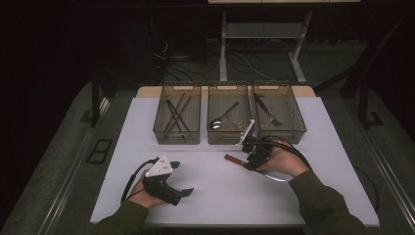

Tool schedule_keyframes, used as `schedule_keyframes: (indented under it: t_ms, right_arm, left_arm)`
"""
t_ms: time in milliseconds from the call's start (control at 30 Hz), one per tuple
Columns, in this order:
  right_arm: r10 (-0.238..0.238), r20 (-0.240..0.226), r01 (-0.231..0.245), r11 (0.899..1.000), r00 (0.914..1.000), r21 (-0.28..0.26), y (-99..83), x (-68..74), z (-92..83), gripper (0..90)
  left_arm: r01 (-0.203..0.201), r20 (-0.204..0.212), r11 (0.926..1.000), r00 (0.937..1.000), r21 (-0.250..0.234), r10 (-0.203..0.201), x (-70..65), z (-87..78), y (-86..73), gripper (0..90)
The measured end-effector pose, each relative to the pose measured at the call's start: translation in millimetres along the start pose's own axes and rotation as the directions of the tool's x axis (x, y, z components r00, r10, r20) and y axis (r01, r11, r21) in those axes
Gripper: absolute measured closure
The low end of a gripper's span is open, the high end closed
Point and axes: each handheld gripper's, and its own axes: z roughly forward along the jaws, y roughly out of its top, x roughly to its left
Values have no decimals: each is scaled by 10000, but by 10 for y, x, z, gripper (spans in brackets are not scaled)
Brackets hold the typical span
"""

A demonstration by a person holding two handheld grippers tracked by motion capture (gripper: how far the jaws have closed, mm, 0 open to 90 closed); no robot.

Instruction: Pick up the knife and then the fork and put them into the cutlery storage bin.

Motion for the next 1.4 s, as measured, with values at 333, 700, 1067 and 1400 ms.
schedule_keyframes:
  t_ms: [333,700,1067,1400]
  right_arm:
    - [-543,242,520,9947,9982,886,78,26,98,765]
    - [-318,75,311,9963,9995,797,68,-5,88,770]
    - [585,-156,-597,9941,9982,-900,-102,-137,-217,770]
    - [1761,-653,-1876,9341,9822,-3036,-411,-276,-547,770]
  left_arm:
    - [-10,23,10000,10000,9,10,-7,8,-1,0]
    - [-22,21,10000,10000,-16,22,-5,3,-1,0]
    - [-31,36,10000,10000,-24,31,-8,5,-1,0]
    - [-161,48,9998,9999,101,161,-4,-4,4,0]
